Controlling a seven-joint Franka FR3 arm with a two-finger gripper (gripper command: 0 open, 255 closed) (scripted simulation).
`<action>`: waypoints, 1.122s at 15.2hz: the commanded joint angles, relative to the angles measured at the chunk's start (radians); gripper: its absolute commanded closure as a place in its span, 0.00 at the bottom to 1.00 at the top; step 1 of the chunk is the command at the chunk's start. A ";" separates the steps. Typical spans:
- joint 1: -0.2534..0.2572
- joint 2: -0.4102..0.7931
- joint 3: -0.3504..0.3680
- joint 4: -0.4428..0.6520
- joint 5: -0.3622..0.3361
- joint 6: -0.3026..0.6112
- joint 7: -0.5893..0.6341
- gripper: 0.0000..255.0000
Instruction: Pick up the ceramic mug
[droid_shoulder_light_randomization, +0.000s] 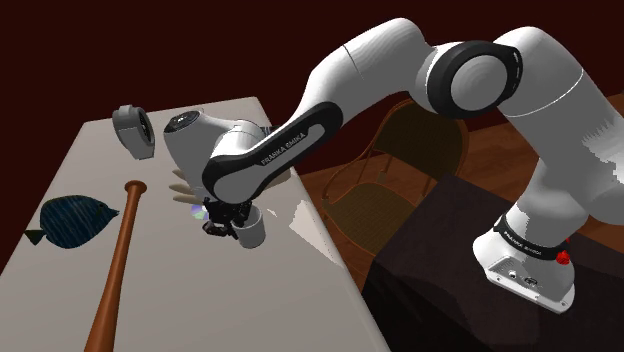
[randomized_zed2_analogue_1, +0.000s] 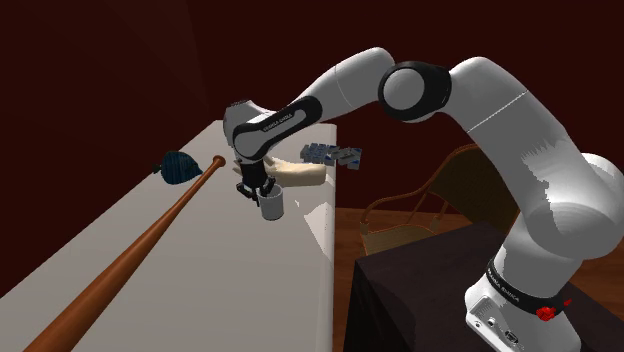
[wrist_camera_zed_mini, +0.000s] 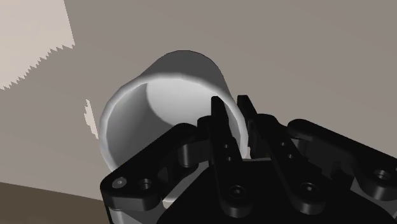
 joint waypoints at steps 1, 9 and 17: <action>-0.001 -0.008 0.002 -0.001 0.002 -0.007 -0.001 1.00; -0.009 -0.067 0.016 0.005 0.018 -0.072 -0.008 1.00; -0.011 -0.106 0.026 0.023 0.030 -0.127 -0.014 1.00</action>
